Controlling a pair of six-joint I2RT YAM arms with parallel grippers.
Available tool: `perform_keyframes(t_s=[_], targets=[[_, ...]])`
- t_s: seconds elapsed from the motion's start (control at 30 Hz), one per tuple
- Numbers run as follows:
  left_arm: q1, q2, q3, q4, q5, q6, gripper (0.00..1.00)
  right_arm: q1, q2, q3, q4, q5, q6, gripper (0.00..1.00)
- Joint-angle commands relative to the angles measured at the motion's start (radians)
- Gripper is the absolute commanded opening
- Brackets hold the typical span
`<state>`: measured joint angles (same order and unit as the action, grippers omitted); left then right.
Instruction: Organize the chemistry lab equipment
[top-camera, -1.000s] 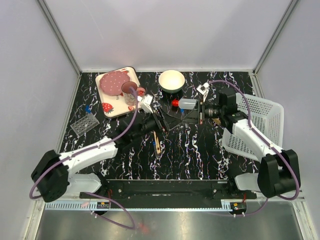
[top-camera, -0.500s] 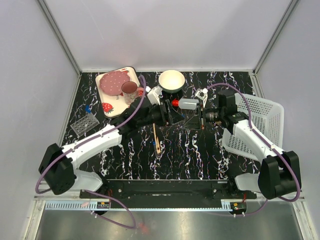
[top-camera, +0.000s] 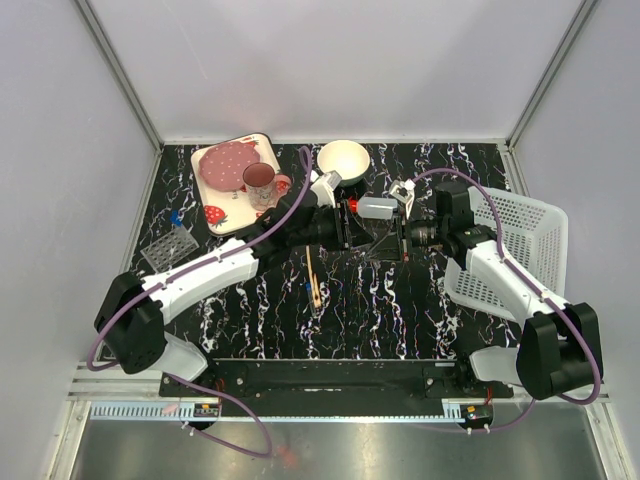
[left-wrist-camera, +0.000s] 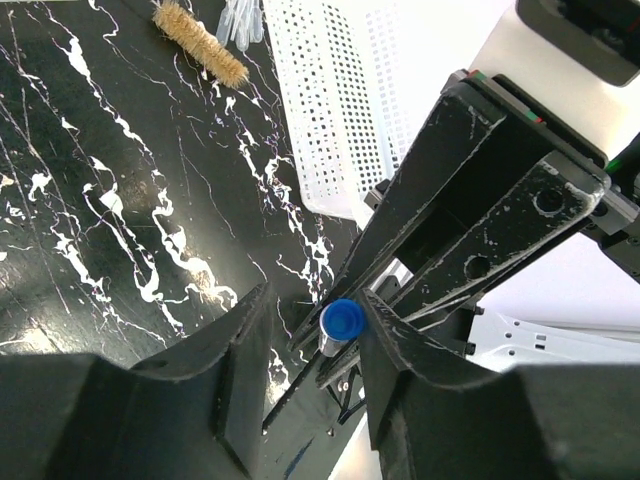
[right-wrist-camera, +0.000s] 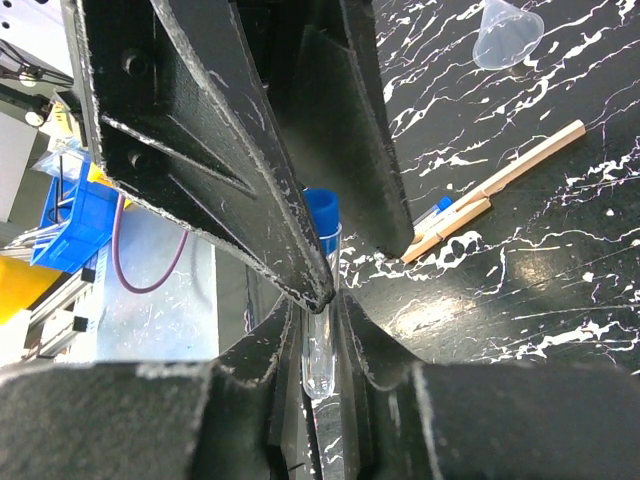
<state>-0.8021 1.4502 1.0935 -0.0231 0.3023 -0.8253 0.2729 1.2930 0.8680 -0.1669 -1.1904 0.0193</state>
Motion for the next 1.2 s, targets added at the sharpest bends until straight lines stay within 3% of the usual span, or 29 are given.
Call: perform_keyframes(t_s=[0.0,0.2,0.33,0.47,0.6,0.73,1.17], targets=[[-0.008,0.002,0.051,-0.014,0.034,0.022,0.38,0.008,-0.031,-0.003,0.003,0.003,-0.047,0.14],[-0.009,-0.01,0.049,-0.02,0.047,0.018,0.2,0.009,-0.031,-0.001,-0.013,0.021,-0.067,0.14],[-0.009,-0.03,0.037,-0.006,0.049,0.006,0.15,0.009,-0.035,-0.003,-0.025,0.035,-0.087,0.2],[-0.009,-0.06,0.016,-0.02,0.025,0.008,0.13,0.009,-0.05,-0.003,-0.055,0.04,-0.116,0.38],[0.013,-0.111,-0.038,-0.058,-0.023,0.031,0.13,0.006,-0.078,0.006,-0.127,0.032,-0.233,0.73],[0.064,-0.21,-0.093,-0.142,-0.118,0.084,0.13,-0.021,-0.124,0.014,-0.265,0.078,-0.373,0.97],[0.234,-0.478,-0.149,-0.42,-0.502,0.327,0.15,-0.235,-0.264,-0.055,-0.273,0.097,-0.446,1.0]])
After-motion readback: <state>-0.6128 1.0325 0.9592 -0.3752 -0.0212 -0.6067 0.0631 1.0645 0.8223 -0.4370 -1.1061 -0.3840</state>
